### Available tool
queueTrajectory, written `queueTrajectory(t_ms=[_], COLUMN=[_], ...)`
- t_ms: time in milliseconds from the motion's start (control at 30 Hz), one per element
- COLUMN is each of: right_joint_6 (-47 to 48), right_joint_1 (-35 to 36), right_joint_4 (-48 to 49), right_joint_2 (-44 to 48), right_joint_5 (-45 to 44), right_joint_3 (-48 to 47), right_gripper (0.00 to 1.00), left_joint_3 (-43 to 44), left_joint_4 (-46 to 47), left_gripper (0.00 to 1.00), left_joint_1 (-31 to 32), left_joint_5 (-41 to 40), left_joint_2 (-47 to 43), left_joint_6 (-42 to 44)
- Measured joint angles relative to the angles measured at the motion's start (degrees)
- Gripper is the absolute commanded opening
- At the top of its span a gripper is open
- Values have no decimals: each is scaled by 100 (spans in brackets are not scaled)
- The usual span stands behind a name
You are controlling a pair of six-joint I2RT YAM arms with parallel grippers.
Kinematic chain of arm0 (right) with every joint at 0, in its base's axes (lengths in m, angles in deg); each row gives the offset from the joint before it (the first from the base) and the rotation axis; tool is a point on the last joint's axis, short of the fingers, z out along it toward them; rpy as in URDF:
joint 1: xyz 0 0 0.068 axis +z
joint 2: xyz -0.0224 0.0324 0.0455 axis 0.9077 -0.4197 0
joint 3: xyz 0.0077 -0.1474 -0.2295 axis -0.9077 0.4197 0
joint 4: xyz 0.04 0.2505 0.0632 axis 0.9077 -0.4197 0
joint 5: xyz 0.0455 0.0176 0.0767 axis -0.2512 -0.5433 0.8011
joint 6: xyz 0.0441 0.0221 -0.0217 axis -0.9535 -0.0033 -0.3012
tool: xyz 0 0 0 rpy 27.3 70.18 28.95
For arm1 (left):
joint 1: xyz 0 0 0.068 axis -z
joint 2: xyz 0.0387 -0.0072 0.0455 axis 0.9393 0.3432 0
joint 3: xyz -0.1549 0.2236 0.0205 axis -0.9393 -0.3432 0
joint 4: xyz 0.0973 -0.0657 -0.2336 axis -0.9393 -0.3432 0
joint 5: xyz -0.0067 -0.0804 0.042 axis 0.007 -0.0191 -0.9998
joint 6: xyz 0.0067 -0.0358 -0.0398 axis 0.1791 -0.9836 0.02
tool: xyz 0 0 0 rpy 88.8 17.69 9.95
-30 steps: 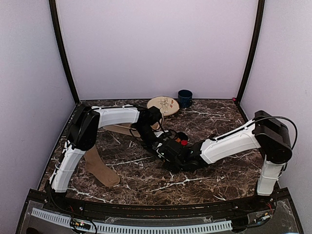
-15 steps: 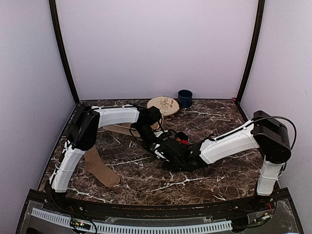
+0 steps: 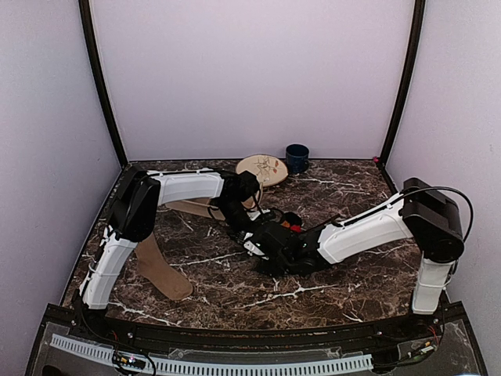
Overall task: Roll the socks
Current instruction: Roll the sock at the center of the board.
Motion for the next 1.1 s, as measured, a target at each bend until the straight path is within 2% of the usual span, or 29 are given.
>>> queueTrajectory(t_ms=[200, 267, 400, 433, 533, 700, 833, 933, 1067, 1100], right_joint_6=[-59, -87, -201, -247, -313, -509, -564, -614, -682, -721], right_joint_1=[-2, -2, -35, -35, -39, -109, -109, -109, -111, -114], right_joint_4=[31, -46, -197, -240, -251, -382, -407, -417, -590, -627], right_joint_2=[-168, -192, -210, -199, -133, 50, 59, 61, 4, -13], right_joint_5=[101, 153, 236, 232, 162, 68, 72, 131, 313, 352], right_joint_3=[-109, -140, -177, -177, -122, 26, 37, 33, -63, -103], right_gripper=[61, 56, 58, 70, 79, 81, 77, 59, 16, 10], left_joint_3=[0, 0, -2, 0, 0, 0, -2, -2, -2, -2], left_joint_4=[-7, -7, -4, -2, -2, -2, -4, -4, -4, -4], left_gripper=[11, 11, 11, 11, 11, 11, 10, 11, 11, 11], left_joint_1=[2, 0, 0, -2, -7, -7, -7, -7, -17, -31], left_joint_5=[33, 48, 76, 90, 101, 122, 125, 125, 133, 142], left_joint_2=[9, 11, 20, 22, 24, 33, 33, 33, 37, 46], left_joint_6=[4, 13, 22, 20, 22, 28, 39, 55, 131, 153])
